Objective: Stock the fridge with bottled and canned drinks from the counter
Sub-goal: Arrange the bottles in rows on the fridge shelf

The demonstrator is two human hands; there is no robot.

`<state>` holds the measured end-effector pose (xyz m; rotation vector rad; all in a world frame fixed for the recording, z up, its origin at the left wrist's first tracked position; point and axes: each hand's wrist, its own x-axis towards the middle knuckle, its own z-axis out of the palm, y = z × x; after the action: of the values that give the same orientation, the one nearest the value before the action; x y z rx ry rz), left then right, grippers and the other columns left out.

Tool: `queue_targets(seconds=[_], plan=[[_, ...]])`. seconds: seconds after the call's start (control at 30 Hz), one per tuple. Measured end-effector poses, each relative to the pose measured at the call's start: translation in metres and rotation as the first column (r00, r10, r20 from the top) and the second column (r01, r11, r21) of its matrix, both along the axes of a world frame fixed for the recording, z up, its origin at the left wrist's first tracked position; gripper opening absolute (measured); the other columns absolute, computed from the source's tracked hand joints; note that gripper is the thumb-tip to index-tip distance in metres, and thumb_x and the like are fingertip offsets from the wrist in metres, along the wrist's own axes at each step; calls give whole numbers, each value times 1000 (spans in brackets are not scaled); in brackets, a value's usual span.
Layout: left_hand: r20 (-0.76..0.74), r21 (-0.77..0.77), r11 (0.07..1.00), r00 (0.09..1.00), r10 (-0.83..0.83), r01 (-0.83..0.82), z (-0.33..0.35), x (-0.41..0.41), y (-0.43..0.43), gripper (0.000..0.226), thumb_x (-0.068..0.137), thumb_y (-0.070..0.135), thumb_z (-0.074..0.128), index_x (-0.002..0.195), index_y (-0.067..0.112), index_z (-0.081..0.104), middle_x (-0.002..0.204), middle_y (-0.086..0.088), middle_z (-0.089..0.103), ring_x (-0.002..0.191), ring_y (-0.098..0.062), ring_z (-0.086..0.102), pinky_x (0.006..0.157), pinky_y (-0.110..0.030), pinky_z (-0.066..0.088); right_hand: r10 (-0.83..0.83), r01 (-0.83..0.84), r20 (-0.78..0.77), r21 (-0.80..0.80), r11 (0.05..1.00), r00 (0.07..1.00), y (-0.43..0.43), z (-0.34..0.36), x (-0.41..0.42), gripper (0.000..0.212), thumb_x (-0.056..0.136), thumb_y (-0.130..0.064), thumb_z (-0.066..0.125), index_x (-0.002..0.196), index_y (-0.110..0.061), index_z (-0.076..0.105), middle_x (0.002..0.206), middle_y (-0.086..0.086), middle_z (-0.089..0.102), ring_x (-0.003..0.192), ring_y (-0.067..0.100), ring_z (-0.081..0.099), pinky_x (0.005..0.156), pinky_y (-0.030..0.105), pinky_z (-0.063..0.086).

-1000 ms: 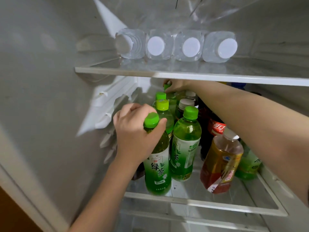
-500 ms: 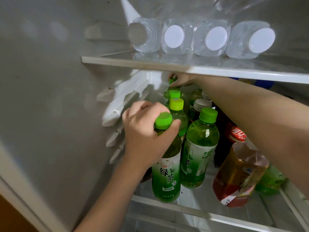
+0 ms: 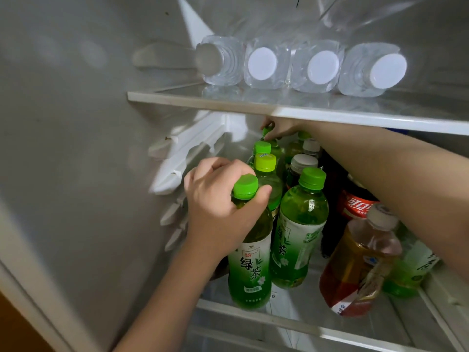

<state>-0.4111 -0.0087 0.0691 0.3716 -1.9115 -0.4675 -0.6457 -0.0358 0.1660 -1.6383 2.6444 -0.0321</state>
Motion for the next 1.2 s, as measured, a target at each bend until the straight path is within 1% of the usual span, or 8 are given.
queue_targets(seconds=[0.07,0.13,0.27,0.53,0.7,1.03,1.13,1.2], plan=[[4,4,1000,1000,2,-2,0,0,0,33,72,51,52,73,19,61,75,26,49,94,-2,41,92,-36,31,-1,2,28,-20,1000,1000,-2,-3,3,46,95,-8,50,138,0,37,136,27,46,121,38,49,85,37,41],[-1,4,1000,1000,1,-1,0,0,1,33,72,51,52,73,20,61,75,23,50,94,-3,42,92,-35,30,1,2,69,-38,999,998,-7,-9,-5,45,94,-8,51,137,2,39,134,29,48,113,37,53,76,28,36],[4,5,1000,1000,4,-4,0,1,2,33,72,51,53,72,19,61,75,20,53,95,-8,45,93,-38,33,16,-10,88,-74,997,996,-11,-11,-3,41,93,-9,52,131,7,45,129,30,52,111,38,54,66,28,39],[26,28,1000,1000,2,-3,2,1,2,33,71,53,51,73,22,60,74,24,51,96,-6,43,92,-36,31,30,-24,53,-117,993,998,-7,-12,-5,48,94,-17,54,138,-3,40,139,17,45,126,30,45,101,32,34],[22,42,999,1000,3,-4,2,1,4,34,70,54,50,74,22,61,75,28,50,94,0,39,90,-28,25,73,-61,67,-173,983,995,-2,-18,-6,57,93,-16,56,142,1,32,147,16,36,133,27,37,106,27,27],[24,61,998,1000,4,-5,3,1,4,30,70,54,50,73,26,59,74,28,51,94,0,39,91,-31,27,38,-32,28,-173,984,999,-8,-17,-6,36,92,-3,52,124,12,51,127,28,53,117,38,49,88,32,35],[20,56,998,1000,6,-7,3,1,4,29,70,53,50,73,25,59,74,28,51,93,0,39,92,-32,28,8,-6,11,-158,987,1000,-10,-19,-9,37,91,-1,51,124,15,48,128,30,51,119,40,46,76,21,38],[18,49,999,1000,3,-3,3,2,5,30,70,53,50,72,24,59,74,27,51,93,0,39,92,-33,29,3,-1,7,-162,987,1000,-12,-21,-12,38,92,0,50,127,14,45,131,29,49,121,38,44,83,25,33]])
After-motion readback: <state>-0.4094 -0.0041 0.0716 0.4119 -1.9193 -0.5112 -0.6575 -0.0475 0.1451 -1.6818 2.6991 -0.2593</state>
